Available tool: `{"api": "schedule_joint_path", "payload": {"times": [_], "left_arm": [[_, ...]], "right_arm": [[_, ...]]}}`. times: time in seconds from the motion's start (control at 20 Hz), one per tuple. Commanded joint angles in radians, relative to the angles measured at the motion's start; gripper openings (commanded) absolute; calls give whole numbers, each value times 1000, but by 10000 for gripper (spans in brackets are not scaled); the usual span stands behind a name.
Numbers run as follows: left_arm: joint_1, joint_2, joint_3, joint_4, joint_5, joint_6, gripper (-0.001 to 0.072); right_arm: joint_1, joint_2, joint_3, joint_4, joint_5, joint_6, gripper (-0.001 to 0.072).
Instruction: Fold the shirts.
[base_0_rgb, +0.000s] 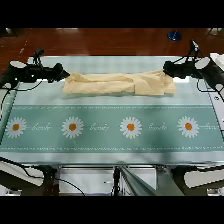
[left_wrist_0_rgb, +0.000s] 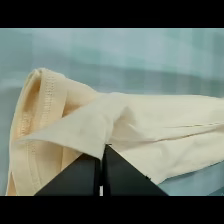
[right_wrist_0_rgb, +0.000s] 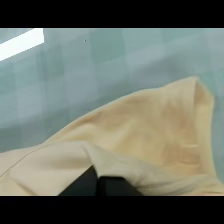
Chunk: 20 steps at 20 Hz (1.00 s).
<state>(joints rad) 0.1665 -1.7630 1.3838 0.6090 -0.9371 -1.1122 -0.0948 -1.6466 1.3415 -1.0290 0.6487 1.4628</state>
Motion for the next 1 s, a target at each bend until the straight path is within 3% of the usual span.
{"api": "schedule_joint_path", "payload": {"times": [0.0,0.1,0.15,0.25,0.3,0.4,0.55,0.95], "left_arm": [[5,-13,1,-1,22,0,147],[28,-9,2,-1,18,0,390],[46,-2,2,-1,13,-1,476],[97,26,2,0,10,-8,559],[128,44,3,0,2,-11,559],[179,69,15,4,-48,-11,559],[211,95,16,21,-114,-11,559],[180,100,16,38,-270,-7,541]], "right_arm": [[2,-10,2,-1,-45,0,213],[-23,12,2,-2,-49,-1,365],[-43,31,2,-6,-42,-1,449],[-101,77,10,-60,35,-1,455],[-134,93,27,-127,115,-1,458],[-196,98,66,-239,303,-3,557],[-263,88,70,-241,454,-67,595],[-289,-74,70,198,389,-232,598]]}}
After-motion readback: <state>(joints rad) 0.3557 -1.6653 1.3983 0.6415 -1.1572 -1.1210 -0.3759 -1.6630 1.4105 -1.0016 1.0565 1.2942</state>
